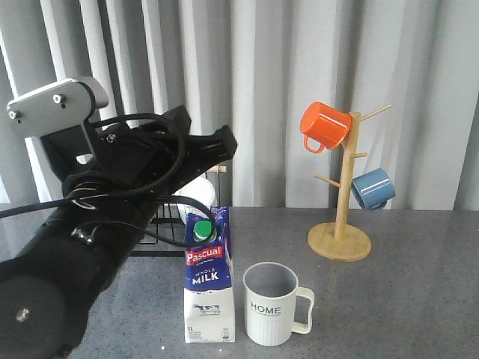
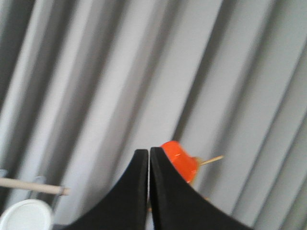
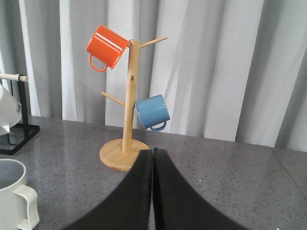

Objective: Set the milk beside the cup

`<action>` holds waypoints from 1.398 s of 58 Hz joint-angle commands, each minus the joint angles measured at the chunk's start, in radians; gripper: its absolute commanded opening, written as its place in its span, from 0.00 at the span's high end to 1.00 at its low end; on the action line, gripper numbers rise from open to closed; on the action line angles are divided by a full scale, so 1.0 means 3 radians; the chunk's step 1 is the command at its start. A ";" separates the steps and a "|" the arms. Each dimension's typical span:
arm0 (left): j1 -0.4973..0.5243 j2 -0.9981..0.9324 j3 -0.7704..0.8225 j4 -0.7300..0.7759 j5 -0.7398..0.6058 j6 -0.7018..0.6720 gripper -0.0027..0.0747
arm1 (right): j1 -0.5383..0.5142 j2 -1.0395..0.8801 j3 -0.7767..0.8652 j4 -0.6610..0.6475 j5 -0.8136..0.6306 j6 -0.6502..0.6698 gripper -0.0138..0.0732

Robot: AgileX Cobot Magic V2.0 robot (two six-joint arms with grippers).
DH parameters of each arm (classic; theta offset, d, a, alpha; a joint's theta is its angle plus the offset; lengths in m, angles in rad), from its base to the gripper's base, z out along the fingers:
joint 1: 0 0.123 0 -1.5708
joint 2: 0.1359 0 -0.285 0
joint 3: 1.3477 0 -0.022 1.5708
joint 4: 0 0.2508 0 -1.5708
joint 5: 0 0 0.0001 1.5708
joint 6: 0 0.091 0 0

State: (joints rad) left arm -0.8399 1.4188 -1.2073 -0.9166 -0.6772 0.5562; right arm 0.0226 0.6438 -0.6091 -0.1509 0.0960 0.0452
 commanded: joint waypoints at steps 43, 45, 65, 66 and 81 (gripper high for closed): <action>0.1010 -0.2124 0.1735 0.3203 0.1649 -0.2275 0.98 | -0.0015 0.0009 -0.0095 -0.0036 -0.0236 -0.0003 0.85; 0.1160 -0.2274 0.1900 0.3218 0.1649 -0.2345 0.98 | -0.0015 0.0009 -0.0095 -0.0036 -0.0236 -0.0003 0.85; 0.2227 -0.3731 0.3339 0.3569 0.1645 -0.2958 0.98 | -0.0015 0.0009 -0.0095 -0.0036 -0.0236 -0.0003 0.85; 0.2259 -0.3798 0.3394 0.3614 0.1645 -0.2995 0.98 | -0.0015 0.0009 -0.0095 -0.0036 -0.0236 -0.0003 0.85; 0.2711 -0.4203 0.3792 0.3742 0.1717 -0.3060 0.98 | -0.0015 0.0009 -0.0095 -0.0036 -0.0236 -0.0003 0.85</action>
State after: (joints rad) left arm -0.0627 0.1615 -0.0628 0.1970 -0.1028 -0.3512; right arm 0.0226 0.6438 -0.6091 -0.1509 0.0960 0.0452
